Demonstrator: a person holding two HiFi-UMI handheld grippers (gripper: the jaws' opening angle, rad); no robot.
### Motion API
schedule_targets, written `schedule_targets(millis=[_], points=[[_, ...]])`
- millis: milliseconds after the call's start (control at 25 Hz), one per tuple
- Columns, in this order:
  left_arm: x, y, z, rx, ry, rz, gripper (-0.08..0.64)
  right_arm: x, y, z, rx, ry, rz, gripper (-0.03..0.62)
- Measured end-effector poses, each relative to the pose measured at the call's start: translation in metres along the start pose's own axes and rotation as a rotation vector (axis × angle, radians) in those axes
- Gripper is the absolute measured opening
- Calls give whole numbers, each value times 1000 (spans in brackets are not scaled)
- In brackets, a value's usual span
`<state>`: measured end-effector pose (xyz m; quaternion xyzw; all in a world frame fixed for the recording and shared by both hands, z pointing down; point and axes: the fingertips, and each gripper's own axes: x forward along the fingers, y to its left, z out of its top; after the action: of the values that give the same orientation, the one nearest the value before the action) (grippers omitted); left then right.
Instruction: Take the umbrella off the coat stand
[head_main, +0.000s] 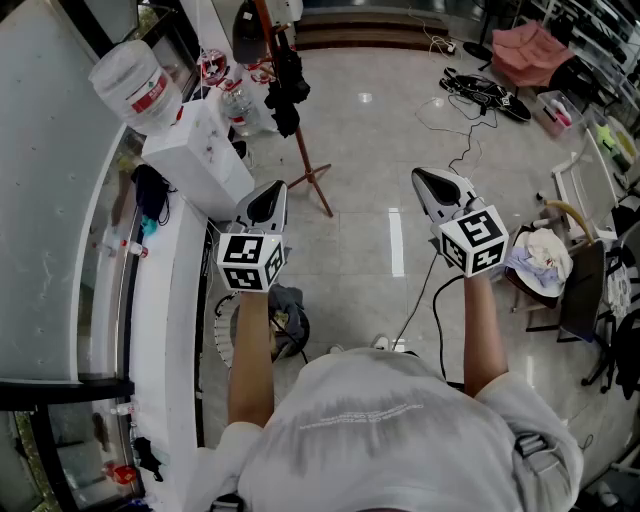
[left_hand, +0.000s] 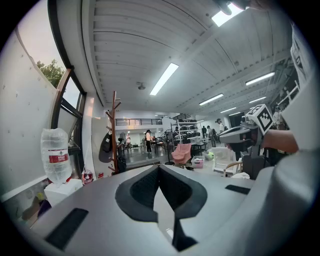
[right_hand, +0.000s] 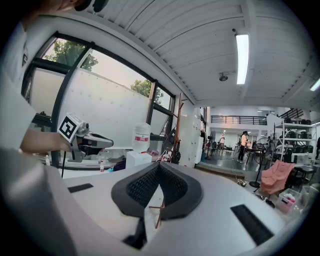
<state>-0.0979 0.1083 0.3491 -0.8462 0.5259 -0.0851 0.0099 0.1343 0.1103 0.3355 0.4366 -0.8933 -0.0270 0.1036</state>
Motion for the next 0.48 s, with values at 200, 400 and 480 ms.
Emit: schedule_targets(millis=[200, 400, 480], points=[[4, -15, 5, 26, 13, -14, 14, -5, -7, -2, 10, -10, 12, 23], [11, -27, 4, 33, 29, -22, 14, -7, -16, -9, 68, -19, 20, 23], [14, -32, 3, 35, 35, -24, 14, -9, -18, -13, 67, -16, 32, 23]])
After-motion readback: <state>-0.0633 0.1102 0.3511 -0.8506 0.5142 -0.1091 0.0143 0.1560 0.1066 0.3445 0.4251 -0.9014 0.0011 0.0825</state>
